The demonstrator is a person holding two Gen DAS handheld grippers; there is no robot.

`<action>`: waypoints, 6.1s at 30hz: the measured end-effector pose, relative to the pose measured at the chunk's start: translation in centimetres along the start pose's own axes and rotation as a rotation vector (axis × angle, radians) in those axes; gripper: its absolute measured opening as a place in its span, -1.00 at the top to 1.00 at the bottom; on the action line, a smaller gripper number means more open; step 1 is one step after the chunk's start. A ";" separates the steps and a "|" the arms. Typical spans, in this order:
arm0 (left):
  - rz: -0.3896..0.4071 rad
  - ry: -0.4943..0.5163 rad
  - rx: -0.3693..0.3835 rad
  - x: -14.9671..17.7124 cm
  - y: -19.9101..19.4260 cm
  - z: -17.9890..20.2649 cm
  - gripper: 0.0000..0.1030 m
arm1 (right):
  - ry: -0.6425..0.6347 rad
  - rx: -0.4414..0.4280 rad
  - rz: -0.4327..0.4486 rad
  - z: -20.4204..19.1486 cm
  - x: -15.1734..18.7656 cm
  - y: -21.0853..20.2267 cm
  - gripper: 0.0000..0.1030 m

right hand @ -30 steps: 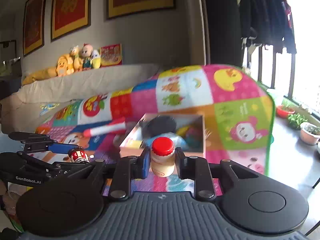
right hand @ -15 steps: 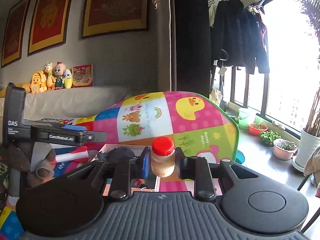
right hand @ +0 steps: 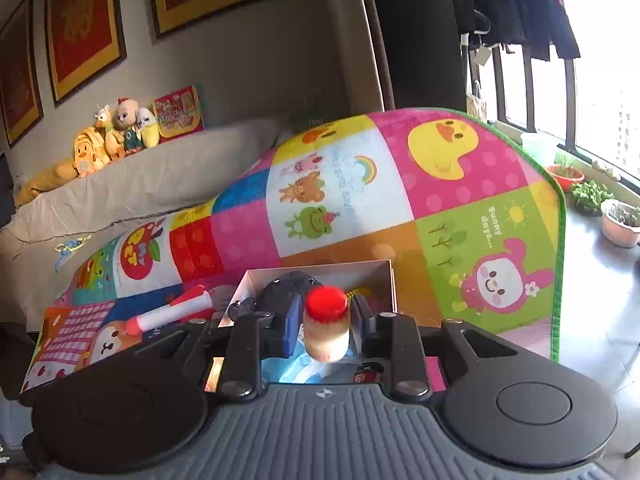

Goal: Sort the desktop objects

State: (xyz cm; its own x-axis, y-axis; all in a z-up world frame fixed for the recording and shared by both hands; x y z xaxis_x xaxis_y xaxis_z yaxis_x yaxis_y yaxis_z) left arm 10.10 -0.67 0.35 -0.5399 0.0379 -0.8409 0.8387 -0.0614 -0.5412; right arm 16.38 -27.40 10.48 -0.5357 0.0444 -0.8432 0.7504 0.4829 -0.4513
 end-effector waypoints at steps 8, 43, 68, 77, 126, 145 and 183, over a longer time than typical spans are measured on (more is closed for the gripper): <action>0.006 -0.050 -0.113 1.6 0.4 -4.7 -0.98 | -0.010 -0.019 -0.031 -2.4 -0.3 2.3 0.31; 0.044 -0.326 -0.088 2.8 0.5 -10.5 -1.00 | -0.243 -0.010 -0.701 -14.4 8.6 23.9 0.70; -0.015 -0.280 -0.180 3.2 1.2 -10.0 -1.00 | 0.034 -0.133 -0.330 -5.0 12.3 9.3 0.21; -0.042 -0.240 -0.214 3.2 1.6 -9.5 -1.00 | -0.189 -0.348 -0.369 -12.0 17.3 4.7 -0.49; -0.136 0.064 0.094 4.1 -3.2 1.4 -0.87 | 0.065 -0.007 -0.068 -0.6 17.0 1.0 -0.75; -0.206 0.049 0.196 7.4 -3.7 3.9 -1.00 | 0.071 0.079 -0.107 -0.1 16.3 -0.6 -0.77; -0.089 0.177 0.044 6.4 -1.3 4.8 0.09 | 0.058 0.030 -0.047 -0.5 17.8 -1.2 -1.00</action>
State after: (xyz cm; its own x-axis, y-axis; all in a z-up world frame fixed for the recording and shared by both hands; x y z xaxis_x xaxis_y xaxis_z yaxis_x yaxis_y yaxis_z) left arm 5.21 -5.09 -4.26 -0.5876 0.2195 -0.7788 0.7820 -0.0932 -0.6162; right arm 5.78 -26.76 -3.86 -0.5913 0.0735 -0.8031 0.7348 0.4594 -0.4990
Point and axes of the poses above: each gripper's, at about its wrist camera, not at the fingertips, and y roughly the way its jaws point, z to its right, x to its underside, the point moved 7 cm from there along y, roughly the way its jaws point, and after that the axes turned 13 degrees about -x, right-handed, at the moved point
